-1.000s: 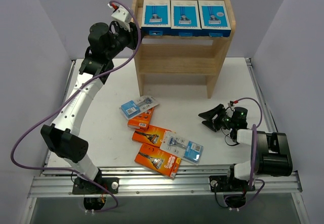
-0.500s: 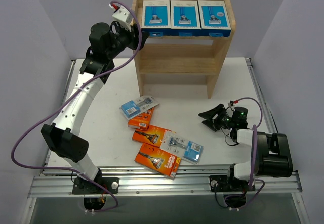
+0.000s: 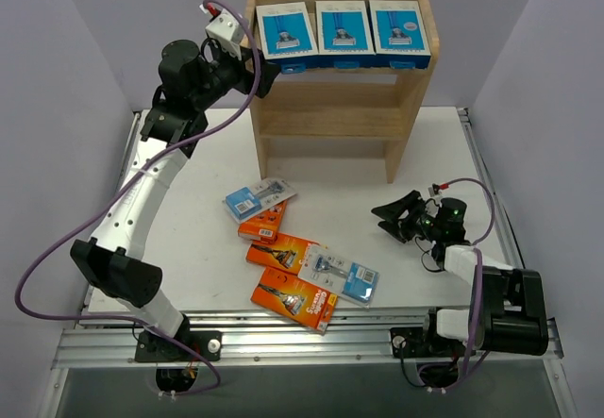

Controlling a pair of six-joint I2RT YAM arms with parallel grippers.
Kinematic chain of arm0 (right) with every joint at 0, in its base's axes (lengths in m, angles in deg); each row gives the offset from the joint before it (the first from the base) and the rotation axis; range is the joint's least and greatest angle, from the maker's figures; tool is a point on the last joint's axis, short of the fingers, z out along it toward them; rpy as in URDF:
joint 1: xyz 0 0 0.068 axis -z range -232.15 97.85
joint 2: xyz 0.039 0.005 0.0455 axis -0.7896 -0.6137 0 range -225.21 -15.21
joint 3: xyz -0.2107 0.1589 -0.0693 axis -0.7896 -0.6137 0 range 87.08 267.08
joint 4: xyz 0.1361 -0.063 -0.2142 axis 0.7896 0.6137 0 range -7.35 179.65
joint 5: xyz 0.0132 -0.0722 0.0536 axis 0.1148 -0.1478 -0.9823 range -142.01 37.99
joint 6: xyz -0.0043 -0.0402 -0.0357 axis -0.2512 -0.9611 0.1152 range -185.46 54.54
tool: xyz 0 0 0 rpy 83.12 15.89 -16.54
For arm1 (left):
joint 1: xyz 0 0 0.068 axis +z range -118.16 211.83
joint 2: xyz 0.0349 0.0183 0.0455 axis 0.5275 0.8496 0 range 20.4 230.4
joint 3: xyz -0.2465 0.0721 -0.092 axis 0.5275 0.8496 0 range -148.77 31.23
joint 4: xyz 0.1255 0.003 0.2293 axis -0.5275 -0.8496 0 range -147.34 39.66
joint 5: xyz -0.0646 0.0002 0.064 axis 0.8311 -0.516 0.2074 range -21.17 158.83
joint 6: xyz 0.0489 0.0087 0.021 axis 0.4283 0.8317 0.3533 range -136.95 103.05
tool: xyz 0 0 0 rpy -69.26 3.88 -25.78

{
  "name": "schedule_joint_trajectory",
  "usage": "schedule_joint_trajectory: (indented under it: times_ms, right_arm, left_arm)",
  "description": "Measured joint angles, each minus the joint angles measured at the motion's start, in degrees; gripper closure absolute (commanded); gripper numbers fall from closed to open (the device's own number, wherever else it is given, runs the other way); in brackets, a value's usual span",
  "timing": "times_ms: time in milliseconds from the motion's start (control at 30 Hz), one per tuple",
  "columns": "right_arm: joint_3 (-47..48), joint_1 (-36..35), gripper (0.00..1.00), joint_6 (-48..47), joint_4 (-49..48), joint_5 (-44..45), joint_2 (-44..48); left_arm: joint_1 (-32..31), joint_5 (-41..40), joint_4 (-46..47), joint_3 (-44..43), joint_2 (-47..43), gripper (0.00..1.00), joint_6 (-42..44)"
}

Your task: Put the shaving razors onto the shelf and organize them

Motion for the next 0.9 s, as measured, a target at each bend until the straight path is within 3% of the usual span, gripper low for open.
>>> schedule_joint_trajectory:
  times_ms: [533,733,900]
  right_arm:
    - [0.26,0.00,0.44,-0.42,7.04,0.09,5.77]
    - [8.59,-1.73,0.46,-1.09,11.82,2.73,8.37]
    - [22.43,-10.45,0.50,-1.42,14.95,8.22,8.98]
  left_arm:
    - [2.25,-6.69,-2.64,2.16,-5.14,0.15,0.11]
    - [3.87,-8.90,-0.96,9.14,-9.62,0.15,-7.58]
    - [4.42,-10.38,1.62,16.94,-15.26,0.15,-12.31]
